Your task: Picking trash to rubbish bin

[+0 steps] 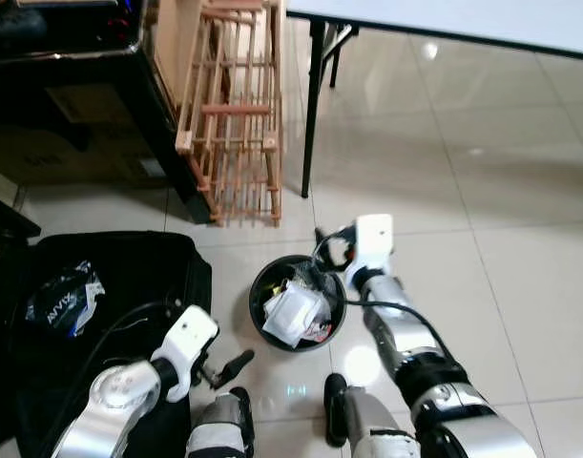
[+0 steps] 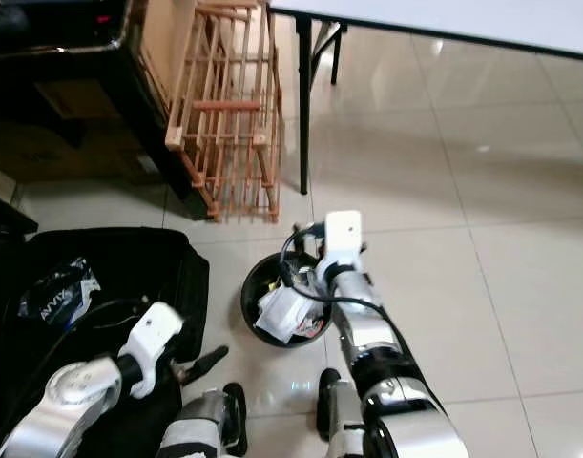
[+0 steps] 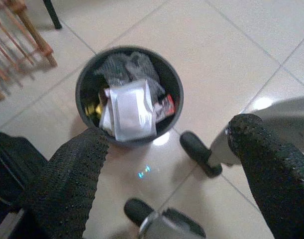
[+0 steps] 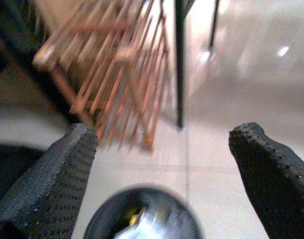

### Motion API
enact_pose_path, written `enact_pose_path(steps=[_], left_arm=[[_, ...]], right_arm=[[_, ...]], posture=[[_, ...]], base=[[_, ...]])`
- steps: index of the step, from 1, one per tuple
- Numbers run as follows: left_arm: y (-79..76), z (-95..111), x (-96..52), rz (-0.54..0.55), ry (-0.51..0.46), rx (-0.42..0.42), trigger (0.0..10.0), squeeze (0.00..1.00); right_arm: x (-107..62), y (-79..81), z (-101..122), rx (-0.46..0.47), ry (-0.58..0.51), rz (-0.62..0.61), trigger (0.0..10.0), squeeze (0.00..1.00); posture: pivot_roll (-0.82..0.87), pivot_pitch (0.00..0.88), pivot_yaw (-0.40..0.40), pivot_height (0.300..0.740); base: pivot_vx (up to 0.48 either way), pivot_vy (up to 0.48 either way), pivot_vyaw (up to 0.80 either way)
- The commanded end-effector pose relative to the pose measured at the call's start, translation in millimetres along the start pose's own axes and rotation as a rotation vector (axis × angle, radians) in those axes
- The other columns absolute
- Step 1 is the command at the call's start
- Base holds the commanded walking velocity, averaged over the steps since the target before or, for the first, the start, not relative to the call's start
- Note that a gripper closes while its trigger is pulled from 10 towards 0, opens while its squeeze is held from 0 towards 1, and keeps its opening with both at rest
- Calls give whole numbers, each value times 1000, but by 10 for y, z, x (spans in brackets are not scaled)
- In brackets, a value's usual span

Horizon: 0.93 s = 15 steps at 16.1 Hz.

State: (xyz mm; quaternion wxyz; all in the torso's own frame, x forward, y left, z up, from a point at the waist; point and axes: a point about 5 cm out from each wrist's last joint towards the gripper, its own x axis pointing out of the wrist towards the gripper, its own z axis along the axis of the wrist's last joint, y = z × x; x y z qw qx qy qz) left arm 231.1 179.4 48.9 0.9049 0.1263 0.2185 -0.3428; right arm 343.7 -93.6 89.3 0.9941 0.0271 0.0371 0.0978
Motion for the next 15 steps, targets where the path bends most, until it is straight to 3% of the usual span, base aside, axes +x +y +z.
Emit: enact_pose_path(steps=[1,4,6,7,11,15], left_arm=[[-4,-47,5,0,2,-35,10000,0],[133,220,121,91,-139,-99,10000,0],[171,358,166,129,-195,-119,10000,0],[212,490,178,215,-246,-142,10000,0],[178,771,181,375,-382,-167,10000,0],[124,916,332,401,-425,-188,10000,0]], right_arm=[[-33,-62,58,-13,-36,-37,10000,0],[-138,-217,338,-96,-160,-125,10000,0],[-200,-272,403,-112,-182,-143,10000,0],[-288,-344,484,-106,-197,-173,10000,0],[-540,-562,631,-147,-218,-266,10000,0],[-723,-612,665,-170,-190,-283,10000,0]], posture=[[154,191,32,740],[125,156,28,740],[112,133,22,740],[110,126,21,740],[85,93,13,740],[38,71,16,740]], base=[[0,0,0],[0,0,0],[0,0,0],[0,0,0],[0,0,0],[0,0,0]])
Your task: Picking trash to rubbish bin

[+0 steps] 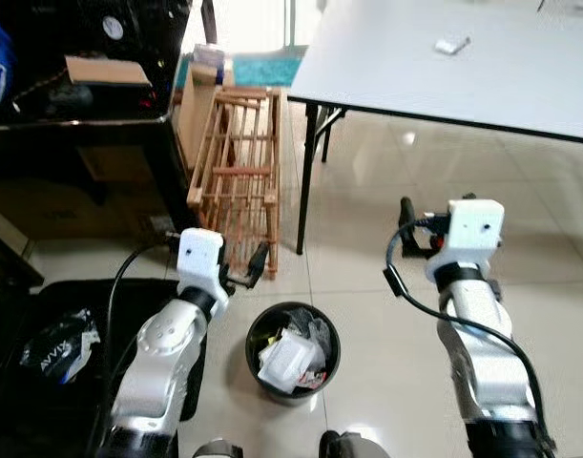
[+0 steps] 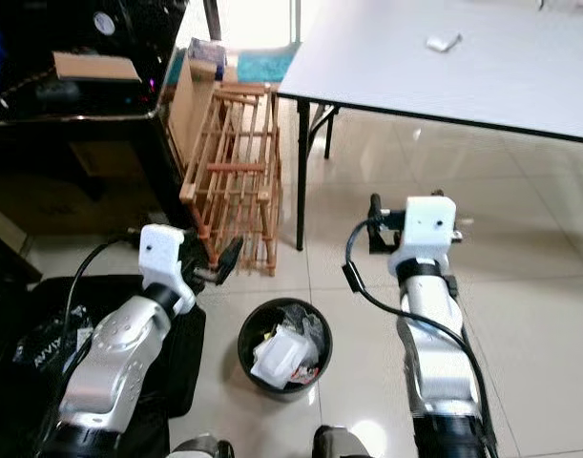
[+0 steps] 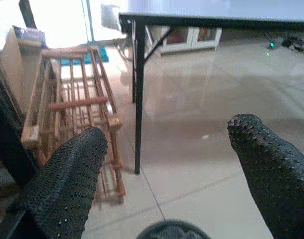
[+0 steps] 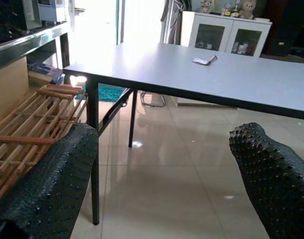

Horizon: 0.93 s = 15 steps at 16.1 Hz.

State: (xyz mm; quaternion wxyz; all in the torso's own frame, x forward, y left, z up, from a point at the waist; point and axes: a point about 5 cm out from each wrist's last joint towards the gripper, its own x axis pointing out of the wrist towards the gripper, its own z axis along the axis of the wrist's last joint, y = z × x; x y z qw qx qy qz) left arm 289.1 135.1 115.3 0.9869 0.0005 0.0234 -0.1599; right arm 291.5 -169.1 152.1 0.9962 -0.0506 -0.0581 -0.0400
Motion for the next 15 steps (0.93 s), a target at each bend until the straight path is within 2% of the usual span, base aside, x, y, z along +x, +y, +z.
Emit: enact_pose_path(steps=[1,4,10,15], left_arm=[[3,31,47,18,-8,26,10000,0],[-26,89,108,0,-32,18,10000,0],[-81,45,150,-14,-25,-8,10000,0],[-114,-61,138,-26,3,-10,10000,0]], right_arm=[[-43,-7,76,-15,-11,2,10000,0],[-61,1,133,-35,-8,23,10000,0],[-103,-95,168,-38,29,30,10000,0],[-125,-73,185,-53,47,70,10000,0]], posture=[[25,68,22,740],[6,60,29,740],[-14,60,30,740],[-22,56,19,740]], base=[[0,0,0],[0,0,0],[0,-453,0],[0,-480,0]])
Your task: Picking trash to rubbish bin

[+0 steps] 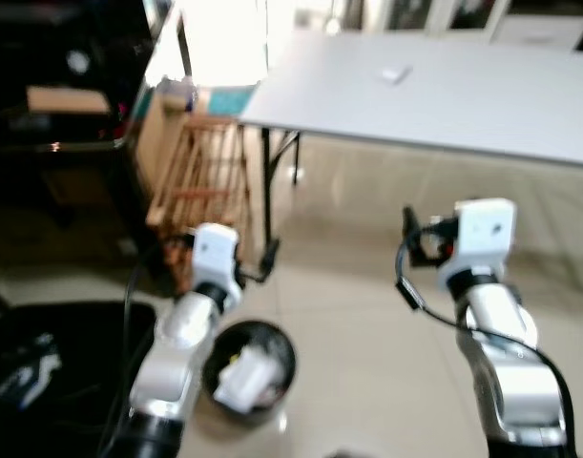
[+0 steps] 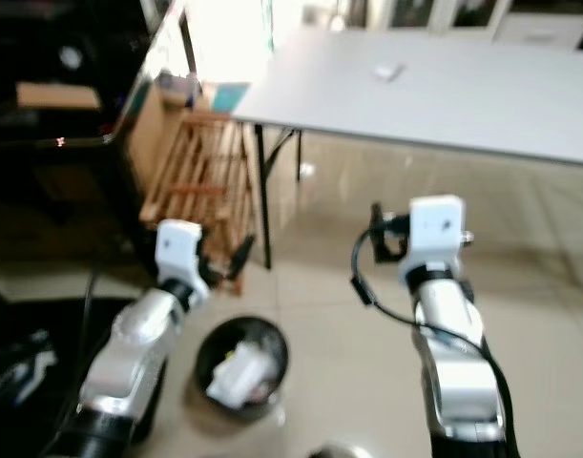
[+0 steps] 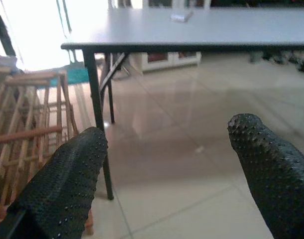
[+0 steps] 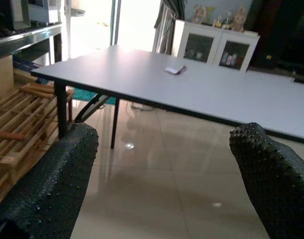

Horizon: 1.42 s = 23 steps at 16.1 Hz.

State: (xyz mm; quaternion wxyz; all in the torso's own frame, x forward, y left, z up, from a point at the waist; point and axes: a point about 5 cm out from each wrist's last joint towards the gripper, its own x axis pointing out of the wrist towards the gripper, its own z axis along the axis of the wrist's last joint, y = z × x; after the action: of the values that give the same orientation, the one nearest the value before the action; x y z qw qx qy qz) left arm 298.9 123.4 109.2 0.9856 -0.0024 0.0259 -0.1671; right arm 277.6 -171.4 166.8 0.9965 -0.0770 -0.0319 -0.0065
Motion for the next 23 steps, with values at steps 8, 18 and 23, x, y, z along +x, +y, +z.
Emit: enact_pose_path(steps=[8,18,23], left_arm=[[-79,-21,69,-26,0,-1,10000,0],[-89,-51,77,-25,1,-8,10000,0],[-108,-66,103,-27,6,-10,10000,0]], right_arm=[[100,-13,154,-43,-22,51,10000,0],[97,282,139,14,1,103,10000,0],[81,288,136,56,11,42,10000,0]], posture=[[-36,48,24,740],[-36,49,33,740],[-47,49,32,740]], base=[[0,-480,0],[111,-96,0],[472,0,0]])
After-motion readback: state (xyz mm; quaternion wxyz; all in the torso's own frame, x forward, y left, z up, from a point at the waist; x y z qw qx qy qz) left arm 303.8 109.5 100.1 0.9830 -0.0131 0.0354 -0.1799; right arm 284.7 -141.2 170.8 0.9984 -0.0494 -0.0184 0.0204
